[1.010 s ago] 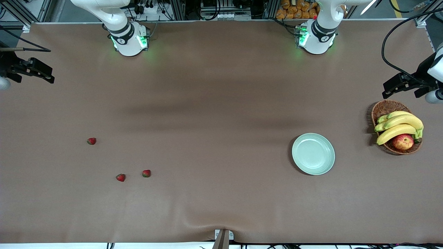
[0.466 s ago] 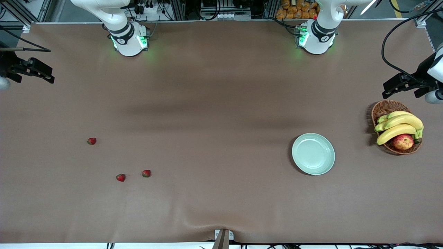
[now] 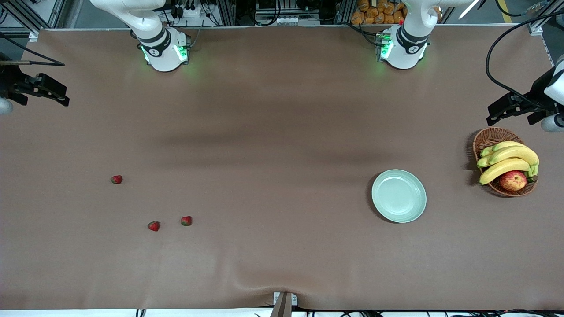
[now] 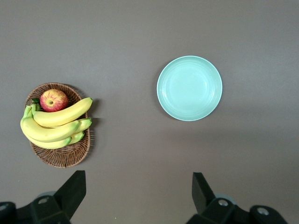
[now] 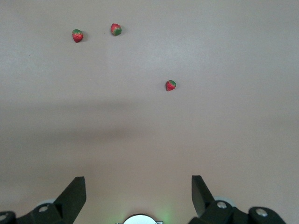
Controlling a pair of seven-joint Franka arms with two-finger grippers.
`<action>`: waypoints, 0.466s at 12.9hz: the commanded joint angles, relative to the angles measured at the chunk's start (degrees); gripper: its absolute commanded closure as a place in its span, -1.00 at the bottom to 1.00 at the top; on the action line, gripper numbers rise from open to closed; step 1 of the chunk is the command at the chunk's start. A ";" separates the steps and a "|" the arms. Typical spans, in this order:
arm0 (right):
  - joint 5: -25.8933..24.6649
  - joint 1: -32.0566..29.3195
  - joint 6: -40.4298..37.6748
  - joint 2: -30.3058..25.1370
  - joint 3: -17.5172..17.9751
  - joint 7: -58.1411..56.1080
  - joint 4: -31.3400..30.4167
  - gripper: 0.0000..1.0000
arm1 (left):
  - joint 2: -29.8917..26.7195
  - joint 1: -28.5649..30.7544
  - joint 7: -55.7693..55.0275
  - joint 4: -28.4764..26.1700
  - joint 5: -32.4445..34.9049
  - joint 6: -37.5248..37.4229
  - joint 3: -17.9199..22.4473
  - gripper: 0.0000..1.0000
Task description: Collect all strawberries into plate
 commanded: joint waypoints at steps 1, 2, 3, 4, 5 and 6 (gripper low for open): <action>-0.58 0.24 -0.12 -0.53 -0.08 -0.38 0.04 -1.00 | 0.80 -0.12 0.82 1.19 -0.50 -0.88 0.11 -1.00; -0.58 0.24 -0.12 -0.53 -0.08 -0.38 0.04 -1.00 | 0.80 0.06 0.82 1.19 -0.50 -0.88 0.11 -1.00; -0.58 0.24 -0.12 -0.53 -0.08 -0.38 0.04 -1.00 | 0.80 0.06 0.82 1.19 -0.50 -0.88 0.11 -1.00; -0.58 0.24 -0.12 -0.53 -0.08 -0.38 0.04 -1.00 | 0.80 0.15 0.91 1.19 -0.50 -0.88 0.11 -1.00; -0.58 0.24 -0.12 -0.53 -0.08 -0.38 0.04 -1.00 | 0.80 0.32 0.91 1.19 -0.50 -0.88 0.11 -1.00; -0.58 0.24 -0.12 -0.53 -0.08 -0.38 0.04 -1.00 | 0.80 0.32 0.91 1.27 -0.50 -0.88 0.11 -1.00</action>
